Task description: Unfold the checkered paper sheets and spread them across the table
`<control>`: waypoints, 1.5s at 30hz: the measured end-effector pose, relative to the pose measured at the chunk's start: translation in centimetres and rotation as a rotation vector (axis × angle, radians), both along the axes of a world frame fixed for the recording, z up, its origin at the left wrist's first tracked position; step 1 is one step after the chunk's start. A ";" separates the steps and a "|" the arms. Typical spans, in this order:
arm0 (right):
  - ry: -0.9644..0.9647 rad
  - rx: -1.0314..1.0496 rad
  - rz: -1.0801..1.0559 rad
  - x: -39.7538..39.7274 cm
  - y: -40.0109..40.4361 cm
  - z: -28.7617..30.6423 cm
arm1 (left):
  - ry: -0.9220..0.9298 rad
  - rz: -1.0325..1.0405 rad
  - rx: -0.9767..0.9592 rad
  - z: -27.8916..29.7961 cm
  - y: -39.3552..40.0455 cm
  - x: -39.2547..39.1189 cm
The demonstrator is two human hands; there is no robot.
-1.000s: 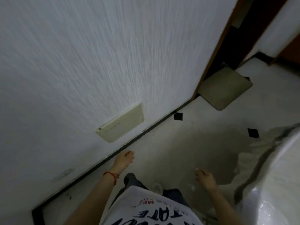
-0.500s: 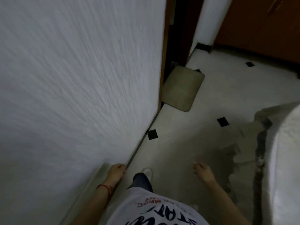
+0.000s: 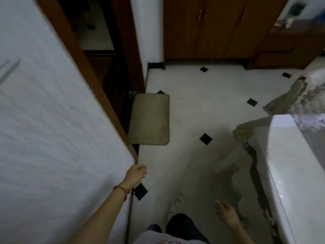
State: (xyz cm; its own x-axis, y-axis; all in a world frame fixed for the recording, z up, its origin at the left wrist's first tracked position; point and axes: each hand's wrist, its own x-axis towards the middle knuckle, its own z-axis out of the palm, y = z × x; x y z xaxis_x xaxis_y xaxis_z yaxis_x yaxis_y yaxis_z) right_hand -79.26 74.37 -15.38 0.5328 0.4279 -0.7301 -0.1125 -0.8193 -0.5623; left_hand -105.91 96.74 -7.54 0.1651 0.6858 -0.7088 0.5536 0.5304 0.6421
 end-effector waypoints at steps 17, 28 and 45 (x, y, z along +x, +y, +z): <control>-0.084 0.210 -0.230 14.2 19.0 5.9 | 0.108 -0.279 -0.092 -2.8 19.3 17.8; -0.156 0.178 -0.849 14.1 21.1 7.4 | 0.020 -0.976 0.042 0.0 30.6 38.0; -0.533 0.285 -1.467 18.9 12.0 14.7 | -0.415 -1.601 0.139 7.5 13.7 54.8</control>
